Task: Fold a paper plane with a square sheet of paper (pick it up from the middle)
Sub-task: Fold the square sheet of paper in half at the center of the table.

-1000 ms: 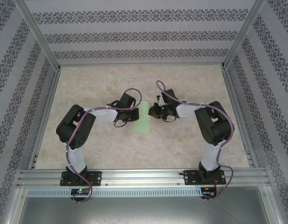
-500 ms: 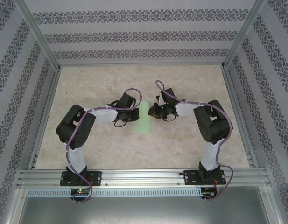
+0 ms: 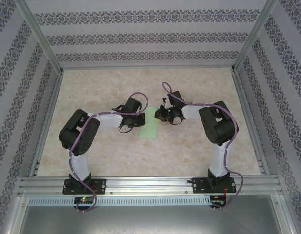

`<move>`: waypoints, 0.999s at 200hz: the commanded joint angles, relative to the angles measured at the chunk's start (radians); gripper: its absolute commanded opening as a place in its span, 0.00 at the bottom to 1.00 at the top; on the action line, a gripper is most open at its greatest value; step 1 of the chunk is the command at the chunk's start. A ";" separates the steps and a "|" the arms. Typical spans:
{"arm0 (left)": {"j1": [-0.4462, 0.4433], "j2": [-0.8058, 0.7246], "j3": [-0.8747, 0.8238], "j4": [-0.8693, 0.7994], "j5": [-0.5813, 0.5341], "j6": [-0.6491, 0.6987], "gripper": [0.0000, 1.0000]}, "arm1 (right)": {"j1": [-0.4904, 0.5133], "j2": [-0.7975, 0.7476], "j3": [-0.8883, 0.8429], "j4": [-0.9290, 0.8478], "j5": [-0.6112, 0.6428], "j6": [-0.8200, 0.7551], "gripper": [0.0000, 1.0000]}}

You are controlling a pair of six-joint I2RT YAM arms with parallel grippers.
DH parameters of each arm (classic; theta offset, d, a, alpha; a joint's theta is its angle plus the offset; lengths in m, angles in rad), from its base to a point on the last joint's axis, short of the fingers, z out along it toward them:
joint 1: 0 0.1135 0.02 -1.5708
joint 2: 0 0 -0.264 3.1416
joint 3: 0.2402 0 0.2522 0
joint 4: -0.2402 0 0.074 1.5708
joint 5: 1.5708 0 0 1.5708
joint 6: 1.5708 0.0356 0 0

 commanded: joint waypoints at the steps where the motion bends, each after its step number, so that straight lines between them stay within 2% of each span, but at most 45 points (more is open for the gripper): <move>1: 0.002 0.052 -0.039 -0.079 -0.018 0.020 0.00 | -0.007 0.028 -0.002 -0.026 0.018 -0.017 0.05; 46: 0.001 0.051 -0.036 -0.083 -0.018 0.024 0.00 | -0.026 -0.045 0.059 -0.059 -0.006 -0.033 0.06; 87: 0.001 0.059 -0.025 -0.091 -0.017 0.028 0.00 | -0.053 0.014 0.127 -0.083 -0.032 -0.038 0.06; 143: 0.001 0.059 -0.025 -0.090 -0.014 0.027 0.00 | -0.041 0.046 0.112 -0.039 -0.079 -0.037 0.07; 169: 0.001 0.056 -0.025 -0.095 -0.019 0.027 0.00 | -0.040 0.081 0.131 -0.109 -0.020 -0.056 0.07; 200: 0.000 0.052 -0.028 -0.100 -0.019 0.028 0.00 | -0.062 0.115 0.090 -0.085 0.019 -0.026 0.06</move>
